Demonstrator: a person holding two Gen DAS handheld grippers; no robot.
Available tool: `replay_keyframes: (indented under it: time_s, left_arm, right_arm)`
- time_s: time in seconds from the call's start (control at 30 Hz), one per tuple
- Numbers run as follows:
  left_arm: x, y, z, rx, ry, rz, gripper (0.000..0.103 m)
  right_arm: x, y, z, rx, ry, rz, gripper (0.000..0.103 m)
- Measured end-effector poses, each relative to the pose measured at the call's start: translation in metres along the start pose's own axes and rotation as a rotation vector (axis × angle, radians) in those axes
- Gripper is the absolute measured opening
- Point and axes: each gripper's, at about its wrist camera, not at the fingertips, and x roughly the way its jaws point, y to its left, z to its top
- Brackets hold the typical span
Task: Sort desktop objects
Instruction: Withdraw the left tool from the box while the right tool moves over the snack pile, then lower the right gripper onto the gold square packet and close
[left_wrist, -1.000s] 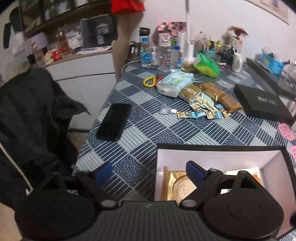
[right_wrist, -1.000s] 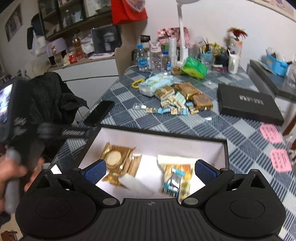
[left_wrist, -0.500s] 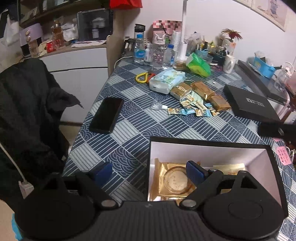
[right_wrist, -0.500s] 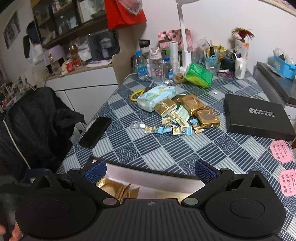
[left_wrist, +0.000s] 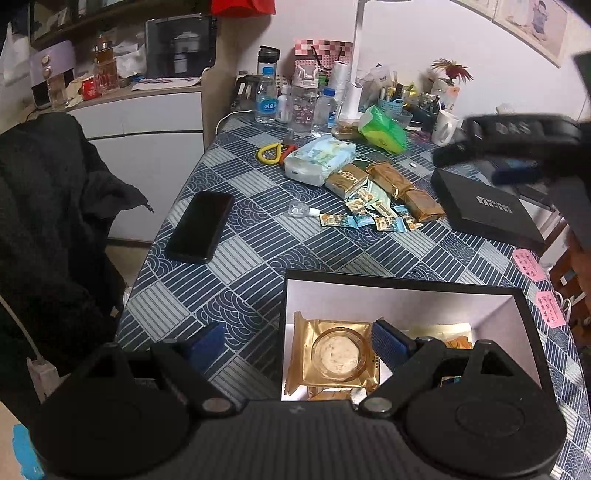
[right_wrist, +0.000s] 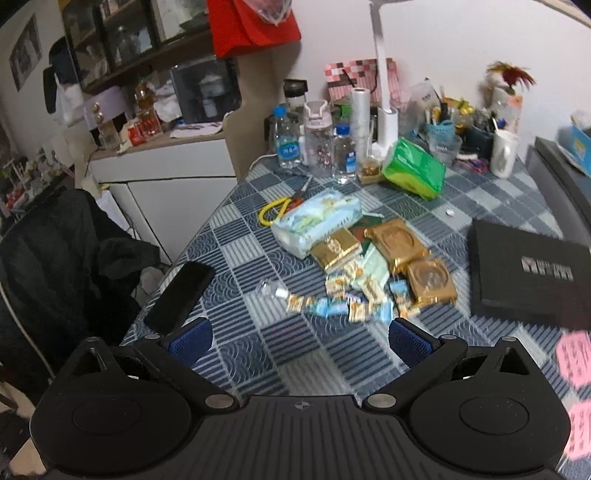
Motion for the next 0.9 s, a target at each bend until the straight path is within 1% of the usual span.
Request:
replay_keyframes:
  time_s: [0.17, 0.37, 0.47, 0.57, 0.67, 0.9]
  left_arm:
    - [0.004, 0.004, 0.001, -0.023, 0.019, -0.005, 0.103]
    - [0.005, 0.006, 0.005, -0.044, 0.023, -0.012, 0.103]
    - [0.006, 0.005, 0.008, -0.046, 0.016, -0.013, 0.103]
    - [0.01, 0.006, 0.01, -0.061, 0.029, -0.027, 0.103]
    - [0.016, 0.009, 0.011, -0.083, 0.051, -0.044, 0.103]
    - [0.026, 0.014, 0.014, -0.111, 0.084, -0.05, 0.103]
  right_arm:
    - [0.037, 0.003, 0.035, -0.054, 0.027, -0.015, 0.103]
    - [0.082, 0.0, 0.073, -0.044, 0.081, -0.005, 0.103]
    - [0.104, -0.001, 0.087, -0.038, 0.112, 0.004, 0.103]
    - [0.131, -0.003, 0.1, -0.049, 0.144, -0.004, 0.103]
    - [0.158, -0.002, 0.108, -0.101, 0.183, -0.005, 0.103]
    - [0.222, 0.012, 0.11, -0.313, 0.302, -0.021, 0.103]
